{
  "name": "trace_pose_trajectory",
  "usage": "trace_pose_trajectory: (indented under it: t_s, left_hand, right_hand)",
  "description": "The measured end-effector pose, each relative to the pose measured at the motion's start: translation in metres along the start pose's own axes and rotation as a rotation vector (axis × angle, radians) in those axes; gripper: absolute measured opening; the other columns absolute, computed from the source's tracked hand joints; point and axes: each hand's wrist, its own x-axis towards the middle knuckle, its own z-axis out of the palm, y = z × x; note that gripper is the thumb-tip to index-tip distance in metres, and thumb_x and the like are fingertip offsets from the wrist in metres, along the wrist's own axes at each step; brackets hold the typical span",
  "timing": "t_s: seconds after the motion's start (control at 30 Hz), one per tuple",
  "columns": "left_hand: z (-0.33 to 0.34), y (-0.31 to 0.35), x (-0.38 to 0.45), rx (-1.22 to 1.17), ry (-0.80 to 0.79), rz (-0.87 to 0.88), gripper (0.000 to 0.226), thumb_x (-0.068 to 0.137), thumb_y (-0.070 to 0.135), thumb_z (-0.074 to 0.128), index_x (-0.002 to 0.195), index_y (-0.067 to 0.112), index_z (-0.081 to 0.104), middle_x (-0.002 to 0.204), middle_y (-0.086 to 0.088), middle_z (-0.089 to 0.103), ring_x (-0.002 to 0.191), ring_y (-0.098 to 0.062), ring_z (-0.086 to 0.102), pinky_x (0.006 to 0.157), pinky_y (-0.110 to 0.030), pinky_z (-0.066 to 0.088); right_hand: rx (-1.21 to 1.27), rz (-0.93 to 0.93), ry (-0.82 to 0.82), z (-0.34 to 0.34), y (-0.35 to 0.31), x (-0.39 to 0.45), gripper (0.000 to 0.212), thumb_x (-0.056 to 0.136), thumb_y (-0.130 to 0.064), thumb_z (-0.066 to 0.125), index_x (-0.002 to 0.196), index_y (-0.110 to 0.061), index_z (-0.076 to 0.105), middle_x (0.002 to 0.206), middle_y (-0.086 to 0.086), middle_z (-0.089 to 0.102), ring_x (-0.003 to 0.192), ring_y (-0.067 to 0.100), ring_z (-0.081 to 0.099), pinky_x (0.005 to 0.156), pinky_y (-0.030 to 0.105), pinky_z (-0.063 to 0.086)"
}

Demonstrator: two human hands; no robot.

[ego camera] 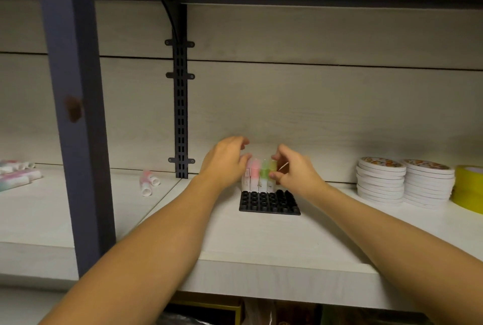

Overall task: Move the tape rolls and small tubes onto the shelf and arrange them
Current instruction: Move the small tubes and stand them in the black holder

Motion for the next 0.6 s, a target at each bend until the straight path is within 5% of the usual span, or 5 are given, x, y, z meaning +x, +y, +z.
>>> trace_pose_trajectory:
  t_s: [0.27, 0.4, 0.47, 0.6]
  left_hand:
    - [0.003, 0.010, -0.002, 0.006, -0.016, 0.004, 0.029, 0.100, 0.026, 0.048, 0.124, 0.017, 0.061, 0.118, 0.000, 0.066, 0.109, -0.020, 0.061, 0.090, -0.041, 0.052]
    - [0.002, 0.018, -0.009, 0.019, -0.016, -0.017, 0.028, 0.100, 0.020, 0.046, 0.121, 0.015, 0.063, 0.120, -0.003, 0.065, 0.111, -0.023, 0.059, 0.090, -0.040, 0.051]
    - [-0.001, 0.025, -0.012, 0.026, -0.004, -0.037, 0.029, 0.099, 0.020, 0.045, 0.121, 0.015, 0.063, 0.121, -0.003, 0.063, 0.111, -0.024, 0.058, 0.090, -0.039, 0.051]
    - [-0.015, 0.045, -0.016, 0.075, -0.041, -0.004, 0.032, 0.097, 0.019, 0.047, 0.126, 0.016, 0.060, 0.126, -0.001, 0.057, 0.114, -0.022, 0.055, 0.088, -0.036, 0.048]
  right_hand:
    - [-0.075, 0.025, -0.047, -0.003, -0.007, 0.001, 0.041, 0.082, -0.009, 0.077, 0.081, -0.025, 0.039, 0.113, 0.002, 0.063, 0.101, 0.027, 0.065, 0.083, 0.038, 0.054]
    - [-0.123, 0.051, -0.054, 0.001, -0.012, -0.003, 0.033, 0.087, -0.013, 0.072, 0.103, -0.018, 0.044, 0.104, 0.003, 0.063, 0.088, 0.023, 0.063, 0.072, 0.027, 0.047]
    - [-0.162, 0.069, -0.097, 0.000, -0.013, -0.008, 0.047, 0.086, -0.018, 0.075, 0.119, -0.018, 0.042, 0.097, 0.003, 0.063, 0.087, 0.023, 0.064, 0.068, 0.023, 0.045]
    - [-0.205, 0.114, -0.040, -0.019, -0.021, -0.024, 0.076, 0.084, -0.029, 0.077, 0.142, -0.019, 0.028, 0.111, 0.005, 0.056, 0.099, 0.024, 0.059, 0.085, 0.031, 0.045]
